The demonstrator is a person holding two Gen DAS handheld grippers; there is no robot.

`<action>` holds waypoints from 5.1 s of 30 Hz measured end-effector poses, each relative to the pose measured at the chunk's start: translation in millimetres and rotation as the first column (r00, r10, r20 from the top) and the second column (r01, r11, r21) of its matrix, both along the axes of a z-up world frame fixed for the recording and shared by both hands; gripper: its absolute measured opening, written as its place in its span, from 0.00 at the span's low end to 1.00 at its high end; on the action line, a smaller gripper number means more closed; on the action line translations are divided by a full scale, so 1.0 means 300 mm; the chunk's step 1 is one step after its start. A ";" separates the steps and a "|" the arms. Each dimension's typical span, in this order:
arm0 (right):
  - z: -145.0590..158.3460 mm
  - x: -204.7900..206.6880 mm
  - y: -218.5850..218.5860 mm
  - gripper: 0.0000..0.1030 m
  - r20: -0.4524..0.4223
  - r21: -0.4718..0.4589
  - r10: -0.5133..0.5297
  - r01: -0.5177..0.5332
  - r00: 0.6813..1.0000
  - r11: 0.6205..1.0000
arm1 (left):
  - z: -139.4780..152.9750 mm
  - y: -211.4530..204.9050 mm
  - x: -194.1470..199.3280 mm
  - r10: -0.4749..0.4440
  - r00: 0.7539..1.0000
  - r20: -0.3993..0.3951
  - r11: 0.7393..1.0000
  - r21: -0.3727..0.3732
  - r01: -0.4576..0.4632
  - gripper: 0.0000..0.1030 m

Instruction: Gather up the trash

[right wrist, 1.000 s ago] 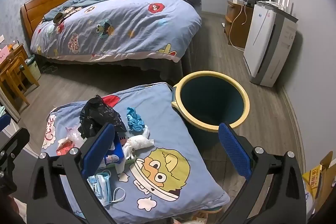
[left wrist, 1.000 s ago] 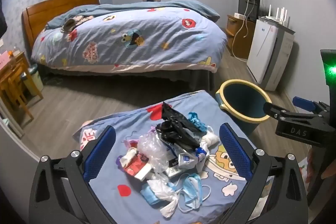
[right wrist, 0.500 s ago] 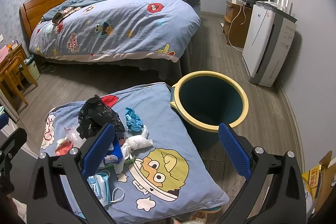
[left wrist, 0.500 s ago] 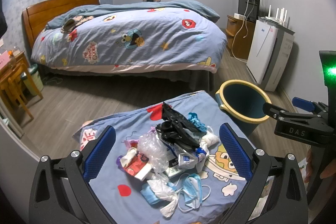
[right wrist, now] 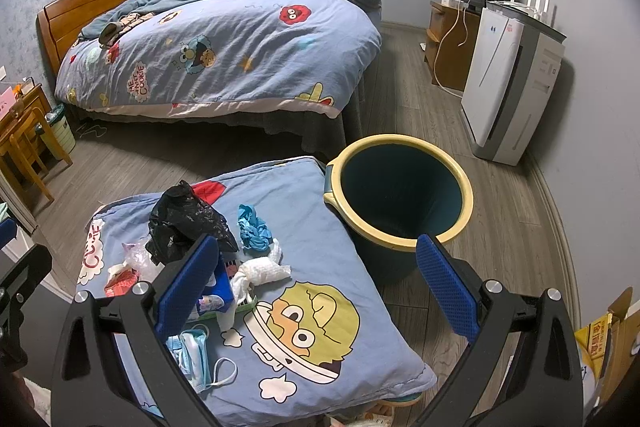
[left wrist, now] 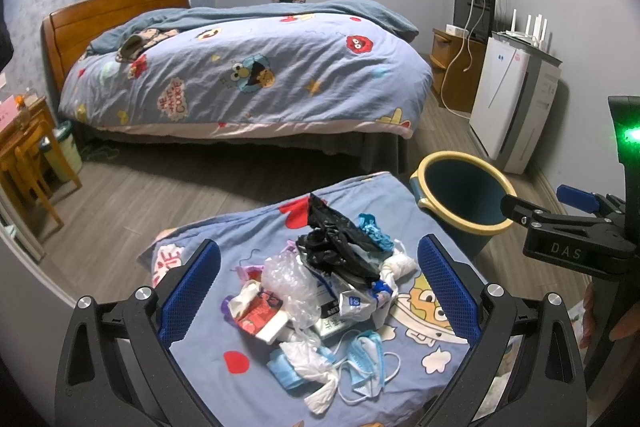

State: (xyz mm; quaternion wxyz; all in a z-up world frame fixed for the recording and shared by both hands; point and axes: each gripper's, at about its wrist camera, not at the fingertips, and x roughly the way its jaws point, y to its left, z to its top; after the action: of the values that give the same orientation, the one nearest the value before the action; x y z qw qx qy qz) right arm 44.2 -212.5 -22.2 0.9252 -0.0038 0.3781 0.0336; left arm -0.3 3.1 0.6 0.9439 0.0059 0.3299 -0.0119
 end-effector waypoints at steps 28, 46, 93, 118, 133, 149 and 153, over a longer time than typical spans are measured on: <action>-0.002 0.003 -0.004 0.95 -0.004 0.001 0.000 0.000 1.000 1.000 | 0.000 0.007 -0.006 0.000 1.000 -0.002 1.000 0.000 0.000 0.95; -0.028 -0.004 0.010 0.95 -0.031 0.015 0.006 -0.006 0.999 1.000 | -0.005 0.005 -0.012 0.000 1.000 -0.004 1.000 0.001 0.000 0.95; -0.562 0.599 0.252 0.17 -0.464 0.195 0.392 -0.341 0.794 0.920 | -0.402 -0.013 0.437 -0.145 0.916 -0.373 0.989 -0.024 0.147 0.22; -0.298 0.694 -0.136 0.12 -0.267 0.222 0.139 -0.080 0.953 0.972 | -0.125 -0.147 0.449 -0.133 0.987 -0.087 0.991 0.013 0.135 0.16; -0.369 0.744 -0.523 0.08 -0.287 0.275 -0.075 0.157 0.955 0.948 | -0.281 -0.559 0.692 -0.292 0.937 -0.191 0.945 0.095 0.314 0.16; -0.454 0.728 -0.713 0.08 -0.341 0.275 -0.185 0.286 0.922 0.918 | -0.458 -0.815 0.827 -0.381 0.884 -0.270 0.905 0.088 0.417 0.16; -0.466 0.730 -0.718 0.08 -0.348 0.263 -0.189 0.289 0.918 0.920 | -0.496 -0.856 0.833 -0.393 0.875 -0.282 0.894 0.104 0.435 0.16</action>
State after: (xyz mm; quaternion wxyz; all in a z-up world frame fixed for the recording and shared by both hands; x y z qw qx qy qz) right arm 263.3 -428.0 -162.1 0.8386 0.1932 0.5088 -0.0220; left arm 249.5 -253.7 -148.1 0.8655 0.1526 0.4387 -0.1876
